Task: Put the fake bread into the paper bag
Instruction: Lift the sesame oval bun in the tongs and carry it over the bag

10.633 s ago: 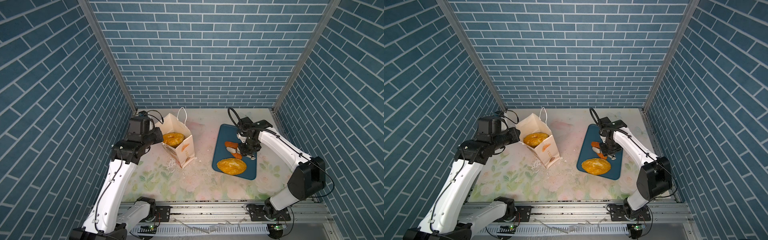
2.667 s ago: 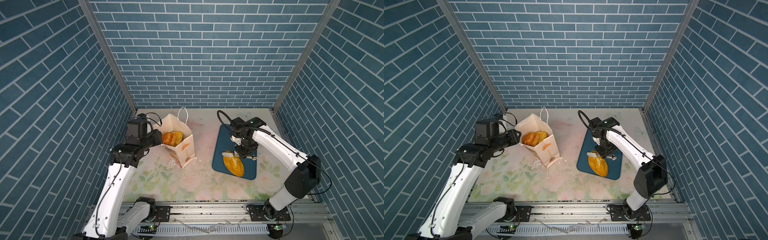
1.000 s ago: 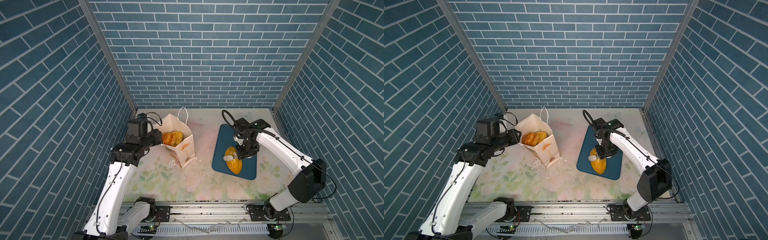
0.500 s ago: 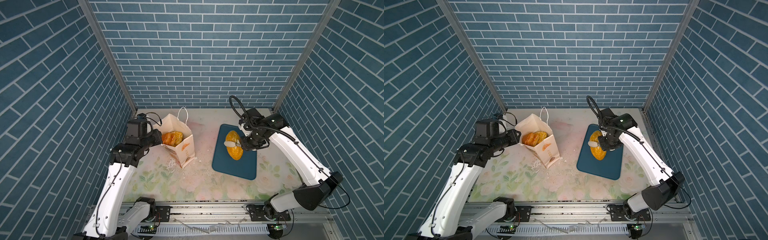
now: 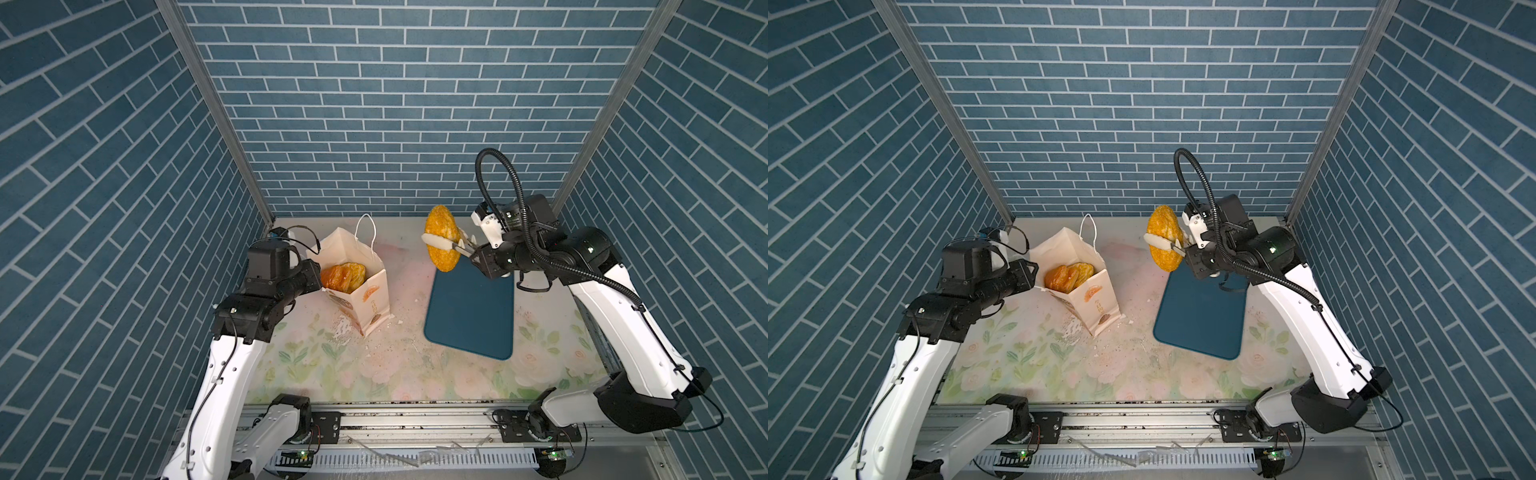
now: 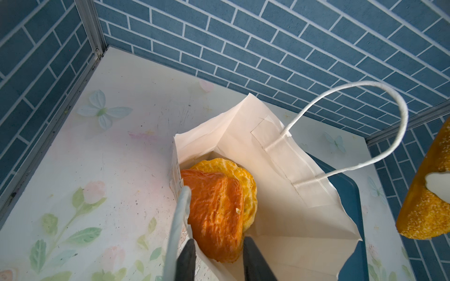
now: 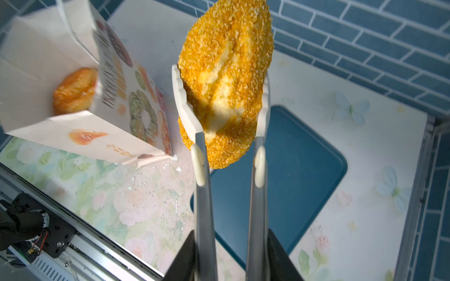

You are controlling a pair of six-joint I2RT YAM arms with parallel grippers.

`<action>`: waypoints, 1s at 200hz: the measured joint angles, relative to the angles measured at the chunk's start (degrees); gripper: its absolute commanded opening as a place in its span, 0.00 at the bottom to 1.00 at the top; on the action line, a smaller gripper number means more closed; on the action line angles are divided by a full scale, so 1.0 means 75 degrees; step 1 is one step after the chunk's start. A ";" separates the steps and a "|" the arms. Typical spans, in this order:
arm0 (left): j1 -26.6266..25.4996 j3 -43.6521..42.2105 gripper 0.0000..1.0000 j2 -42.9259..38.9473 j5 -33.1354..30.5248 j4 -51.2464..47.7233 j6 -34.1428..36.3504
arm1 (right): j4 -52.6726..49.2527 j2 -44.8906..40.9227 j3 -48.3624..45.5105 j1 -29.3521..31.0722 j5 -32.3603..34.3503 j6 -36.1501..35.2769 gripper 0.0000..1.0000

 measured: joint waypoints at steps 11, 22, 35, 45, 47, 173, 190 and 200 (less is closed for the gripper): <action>0.0000 0.0000 0.35 -0.0041 -0.0041 -0.0003 0.0000 | 0.0172 0.0224 0.0431 0.0219 -0.0009 -0.0207 0.33; 0.0000 0.0000 0.35 -0.0070 -0.0058 -0.0003 -0.0003 | 0.0312 0.0469 0.0889 0.0393 -0.0032 -0.0391 0.33; 0.0000 -0.0003 0.35 -0.0082 -0.0064 -0.0003 -0.0006 | 0.0493 0.0790 0.1466 0.0536 -0.0070 -0.0609 0.33; 0.0000 -0.0003 0.35 -0.0085 -0.0076 -0.0006 -0.0012 | 0.0603 0.1035 0.1877 0.0641 -0.0099 -0.0755 0.33; 0.0000 -0.0006 0.35 -0.0087 -0.0079 -0.0006 -0.0012 | 0.0612 0.1084 0.1964 0.0662 -0.0111 -0.0796 0.33; 0.0000 -0.0125 0.21 -0.0064 -0.0259 -0.0052 -0.0154 | 0.0638 0.3366 0.4456 0.2043 -0.1378 -0.1915 0.34; 0.0000 -0.0143 0.21 -0.0029 -0.0262 -0.0052 -0.0163 | 0.0632 0.3512 0.4345 0.2046 -0.1355 -0.1909 0.34; 0.0000 -0.0157 0.20 -0.0006 -0.0259 -0.0050 -0.0163 | 0.0635 0.3599 0.4240 0.2046 -0.1332 -0.1894 0.34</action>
